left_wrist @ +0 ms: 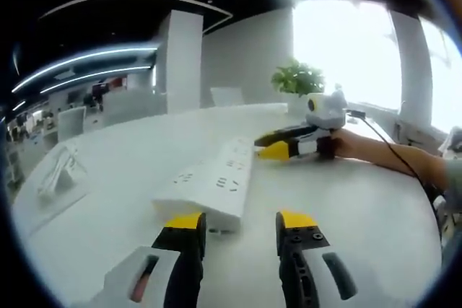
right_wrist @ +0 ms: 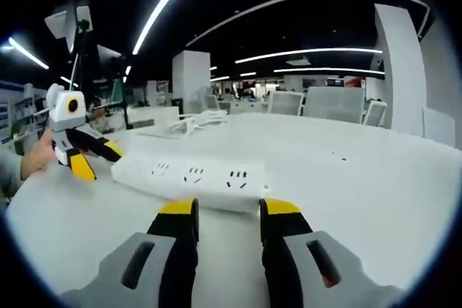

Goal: Straighten the power strip on the desk, plug the charger into it

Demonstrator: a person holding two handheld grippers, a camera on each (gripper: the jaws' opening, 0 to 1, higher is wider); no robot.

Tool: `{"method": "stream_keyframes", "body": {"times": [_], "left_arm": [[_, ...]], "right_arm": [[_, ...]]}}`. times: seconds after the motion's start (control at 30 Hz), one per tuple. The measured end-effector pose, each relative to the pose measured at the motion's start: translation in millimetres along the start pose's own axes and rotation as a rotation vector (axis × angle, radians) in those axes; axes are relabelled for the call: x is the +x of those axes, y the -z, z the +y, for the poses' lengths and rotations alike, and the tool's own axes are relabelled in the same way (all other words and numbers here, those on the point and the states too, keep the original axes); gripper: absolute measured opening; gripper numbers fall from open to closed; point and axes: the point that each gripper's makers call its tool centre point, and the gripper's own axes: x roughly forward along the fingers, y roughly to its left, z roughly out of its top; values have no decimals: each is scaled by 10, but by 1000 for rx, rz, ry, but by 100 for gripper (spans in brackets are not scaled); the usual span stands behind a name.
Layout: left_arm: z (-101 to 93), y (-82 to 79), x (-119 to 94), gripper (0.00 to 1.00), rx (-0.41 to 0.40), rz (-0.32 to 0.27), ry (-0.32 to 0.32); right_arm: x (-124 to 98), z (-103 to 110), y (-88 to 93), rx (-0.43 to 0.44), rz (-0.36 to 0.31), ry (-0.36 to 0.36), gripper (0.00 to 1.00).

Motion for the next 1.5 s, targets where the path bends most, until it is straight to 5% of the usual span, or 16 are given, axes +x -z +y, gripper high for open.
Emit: {"method": "stream_keyframes", "body": {"times": [0.5,1.5], "left_arm": [[35,50,-94,41,5,17,10],[90,113,-173,38,65,3,27]], "right_arm": [[-70,51,-1,42,-6,-19,24],[-306,311,52,70,-10,-74,23]]}}
